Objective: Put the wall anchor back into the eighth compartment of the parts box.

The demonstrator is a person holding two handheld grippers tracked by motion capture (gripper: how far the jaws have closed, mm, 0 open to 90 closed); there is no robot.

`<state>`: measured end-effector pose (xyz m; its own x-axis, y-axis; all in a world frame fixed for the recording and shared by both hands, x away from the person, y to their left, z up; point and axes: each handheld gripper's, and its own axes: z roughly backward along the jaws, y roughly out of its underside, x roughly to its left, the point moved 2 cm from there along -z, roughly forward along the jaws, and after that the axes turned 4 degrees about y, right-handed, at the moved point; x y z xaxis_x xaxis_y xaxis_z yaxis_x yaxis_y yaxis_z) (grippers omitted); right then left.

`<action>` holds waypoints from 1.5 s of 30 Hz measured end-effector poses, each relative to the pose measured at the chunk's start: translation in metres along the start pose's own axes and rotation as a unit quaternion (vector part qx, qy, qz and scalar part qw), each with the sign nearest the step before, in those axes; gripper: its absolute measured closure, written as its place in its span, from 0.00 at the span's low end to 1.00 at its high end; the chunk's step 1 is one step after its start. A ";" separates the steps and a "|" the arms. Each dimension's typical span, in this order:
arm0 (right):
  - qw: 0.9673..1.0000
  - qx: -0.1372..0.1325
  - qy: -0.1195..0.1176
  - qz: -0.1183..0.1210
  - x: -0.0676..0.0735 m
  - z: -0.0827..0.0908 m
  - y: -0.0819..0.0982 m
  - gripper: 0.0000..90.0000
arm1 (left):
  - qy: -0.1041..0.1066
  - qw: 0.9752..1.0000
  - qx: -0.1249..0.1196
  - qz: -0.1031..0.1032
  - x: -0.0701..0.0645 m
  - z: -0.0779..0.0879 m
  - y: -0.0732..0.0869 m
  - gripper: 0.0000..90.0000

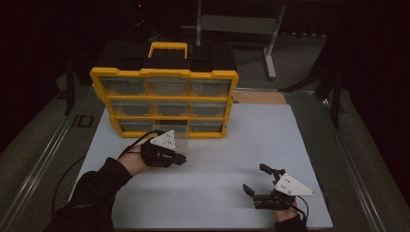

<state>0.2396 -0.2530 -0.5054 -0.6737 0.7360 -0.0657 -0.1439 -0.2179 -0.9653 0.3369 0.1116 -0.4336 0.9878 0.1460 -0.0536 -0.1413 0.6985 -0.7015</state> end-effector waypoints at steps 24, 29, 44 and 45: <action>1.000 0.000 0.000 -0.001 0.000 0.000 0.000 0.10 | -0.069 0.997 -0.035 0.008 0.046 0.059 -0.026 0.94; 1.000 0.000 0.000 -0.001 -0.001 0.000 0.001 0.10 | -0.081 0.996 -0.043 0.019 0.055 0.062 -0.027 0.94; 1.000 0.001 -0.001 0.000 -0.001 0.000 0.001 0.10 | -0.107 0.988 -0.067 0.092 0.079 0.053 -0.013 0.94; 1.000 0.000 -0.001 0.000 -0.001 0.000 0.001 0.10 | -0.106 0.988 -0.066 0.095 0.080 0.053 -0.012 0.94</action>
<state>0.2404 -0.2536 -0.5062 -0.6757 0.7344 -0.0640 -0.1444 -0.2170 -0.9654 0.4140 0.1516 -0.3919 0.9062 0.4196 -0.0526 -0.2996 0.5493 -0.7800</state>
